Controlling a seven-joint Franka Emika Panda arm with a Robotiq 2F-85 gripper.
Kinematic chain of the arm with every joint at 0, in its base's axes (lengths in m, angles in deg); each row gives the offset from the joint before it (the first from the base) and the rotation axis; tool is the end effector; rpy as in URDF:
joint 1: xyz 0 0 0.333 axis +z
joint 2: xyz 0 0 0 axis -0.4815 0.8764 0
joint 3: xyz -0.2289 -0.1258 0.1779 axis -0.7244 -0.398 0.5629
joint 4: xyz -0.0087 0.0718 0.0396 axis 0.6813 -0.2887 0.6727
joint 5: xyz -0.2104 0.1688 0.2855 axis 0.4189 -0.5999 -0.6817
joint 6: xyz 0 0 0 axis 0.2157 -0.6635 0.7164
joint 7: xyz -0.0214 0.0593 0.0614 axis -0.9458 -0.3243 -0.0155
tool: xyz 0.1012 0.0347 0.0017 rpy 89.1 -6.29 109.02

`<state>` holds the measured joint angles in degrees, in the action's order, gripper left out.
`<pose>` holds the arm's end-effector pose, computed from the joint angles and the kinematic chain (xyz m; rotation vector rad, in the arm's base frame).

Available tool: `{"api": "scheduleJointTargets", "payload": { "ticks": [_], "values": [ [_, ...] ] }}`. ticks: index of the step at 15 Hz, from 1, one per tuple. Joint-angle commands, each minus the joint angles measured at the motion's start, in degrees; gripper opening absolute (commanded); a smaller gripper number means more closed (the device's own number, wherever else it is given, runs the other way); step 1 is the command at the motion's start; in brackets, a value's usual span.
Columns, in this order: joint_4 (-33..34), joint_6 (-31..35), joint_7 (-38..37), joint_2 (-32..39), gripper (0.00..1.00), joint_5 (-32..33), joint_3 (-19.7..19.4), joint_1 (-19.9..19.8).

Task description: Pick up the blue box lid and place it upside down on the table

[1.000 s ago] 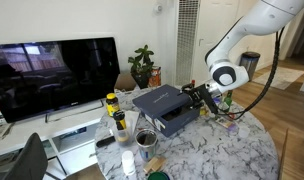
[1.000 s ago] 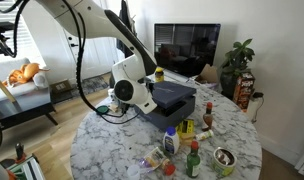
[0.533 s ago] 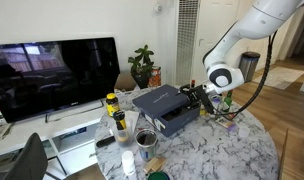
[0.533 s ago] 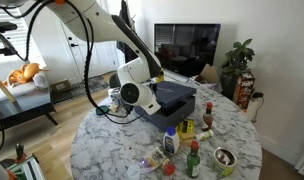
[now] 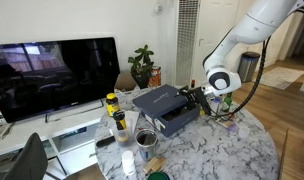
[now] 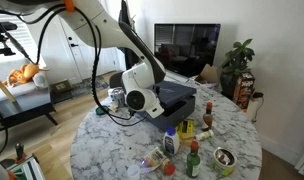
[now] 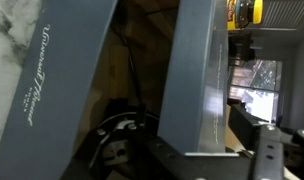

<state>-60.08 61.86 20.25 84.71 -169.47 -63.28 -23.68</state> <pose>0.5396 -0.0389 0.1477 -1.7834 1.2303 -0.6042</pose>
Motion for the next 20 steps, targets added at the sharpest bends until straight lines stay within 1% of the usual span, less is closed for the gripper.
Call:
{"api": "scheduleJointTargets", "payload": {
  "ticks": [1, 2, 3, 4, 5, 6, 8, 9, 10, 11, 12, 17, 18, 19, 20],
  "values": [
    [0.4, -2.5, -0.4, 1.4, 0.78, -0.2, -0.4, -0.9],
    [0.4, -2.7, -0.3, 1.5, 0.76, -0.3, -0.5, -1.0],
    [0.5, -2.9, -0.3, 1.6, 0.76, -0.4, -0.6, -1.1],
    [0.5, -3.0, -0.2, 1.7, 0.74, -0.6, -0.6, -1.1],
    [0.6, -3.0, -0.2, 1.7, 0.77, -0.6, -0.7, -1.2],
    [0.7, -2.9, -0.3, 1.8, 0.93, -0.7, -0.7, -1.2],
    [1.0, -2.7, -0.4, 2.1, 1.0, -1.2, -0.6, -1.1],
    [1.3, -2.7, -0.4, 2.2, 1.0, -1.5, -0.6, -1.0],
    [1.4, -2.7, -0.5, 2.3, 0.97, -1.6, -0.6, -1.0],
    [1.5, -2.7, -0.4, 2.4, 0.85, -1.6, -0.6, -1.0],
    [1.5, -2.7, -0.4, 2.4, 0.69, -1.6, -0.6, -1.0],
    [1.9, -2.5, -0.3, 2.8, 0.3, -2.0, -0.7, -1.0],
    [1.9, -2.6, -0.2, 2.7, 0.23, -2.1, -0.8, -1.0],
    [2.0, -2.8, -0.2, 2.6, 0.2, -2.3, -0.8, -1.0],
    [2.2, -2.9, 0.1, 2.4, 0.21, -2.6, -0.9, -1.0]
  ]
}}
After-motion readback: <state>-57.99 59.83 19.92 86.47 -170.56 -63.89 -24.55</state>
